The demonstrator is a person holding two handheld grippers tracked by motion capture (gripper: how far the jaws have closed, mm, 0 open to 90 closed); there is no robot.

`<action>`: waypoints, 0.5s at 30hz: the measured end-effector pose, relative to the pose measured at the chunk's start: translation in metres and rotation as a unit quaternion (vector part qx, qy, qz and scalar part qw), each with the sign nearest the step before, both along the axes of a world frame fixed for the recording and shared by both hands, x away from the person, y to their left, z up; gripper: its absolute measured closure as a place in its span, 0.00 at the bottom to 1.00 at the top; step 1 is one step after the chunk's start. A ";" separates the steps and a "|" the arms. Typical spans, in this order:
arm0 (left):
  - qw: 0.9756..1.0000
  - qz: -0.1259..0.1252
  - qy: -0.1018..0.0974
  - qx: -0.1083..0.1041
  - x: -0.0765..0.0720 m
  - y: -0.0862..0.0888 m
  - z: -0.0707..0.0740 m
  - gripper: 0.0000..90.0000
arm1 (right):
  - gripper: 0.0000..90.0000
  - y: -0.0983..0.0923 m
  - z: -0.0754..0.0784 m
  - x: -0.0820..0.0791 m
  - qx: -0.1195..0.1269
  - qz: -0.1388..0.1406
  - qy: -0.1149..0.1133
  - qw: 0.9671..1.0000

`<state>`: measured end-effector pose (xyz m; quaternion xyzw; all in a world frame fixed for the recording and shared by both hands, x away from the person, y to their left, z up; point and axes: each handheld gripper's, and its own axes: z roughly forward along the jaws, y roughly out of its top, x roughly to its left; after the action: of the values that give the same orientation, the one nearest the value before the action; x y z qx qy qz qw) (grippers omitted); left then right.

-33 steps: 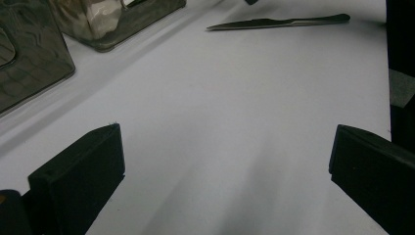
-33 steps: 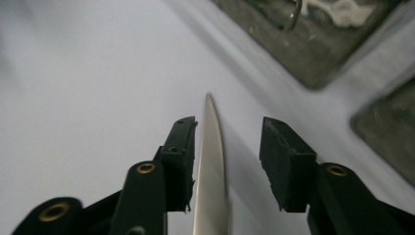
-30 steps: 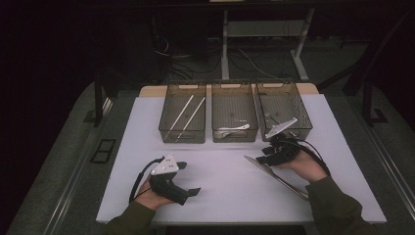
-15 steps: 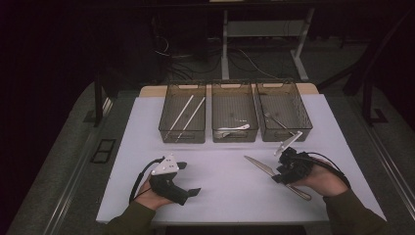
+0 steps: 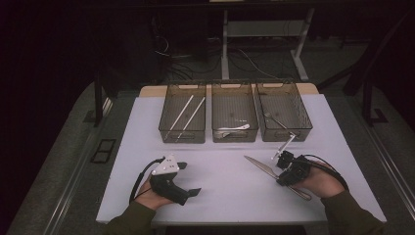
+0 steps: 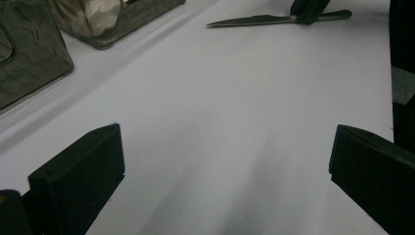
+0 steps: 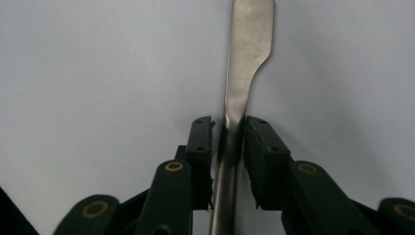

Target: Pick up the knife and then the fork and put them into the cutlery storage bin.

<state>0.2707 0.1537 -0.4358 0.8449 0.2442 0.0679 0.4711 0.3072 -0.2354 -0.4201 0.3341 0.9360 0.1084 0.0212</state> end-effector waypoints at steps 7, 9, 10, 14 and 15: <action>1.000 -0.001 0.000 0.001 0.000 -0.001 -0.001 0.00 | 0.84 0.008 0.000 0.004 -0.030 0.006 0.011 0.999; 1.000 -0.001 0.000 0.001 0.000 -0.001 -0.001 0.00 | 0.85 0.009 0.000 0.006 -0.036 0.006 0.014 0.999; 1.000 0.000 0.001 0.001 0.000 -0.001 -0.001 0.00 | 0.86 0.010 0.000 0.006 -0.039 0.008 0.015 0.999; 1.000 -0.001 0.001 0.001 0.000 -0.001 -0.001 0.00 | 0.89 0.011 0.000 0.008 -0.047 0.008 0.017 0.999; 1.000 -0.001 0.000 0.001 0.000 -0.001 -0.001 0.00 | 0.89 0.011 0.000 0.008 -0.047 0.009 0.017 0.999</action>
<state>0.2706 0.1526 -0.4364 0.8457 0.2433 0.0674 0.4702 0.3149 -0.2239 -0.4199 0.3258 0.9434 0.0588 0.0198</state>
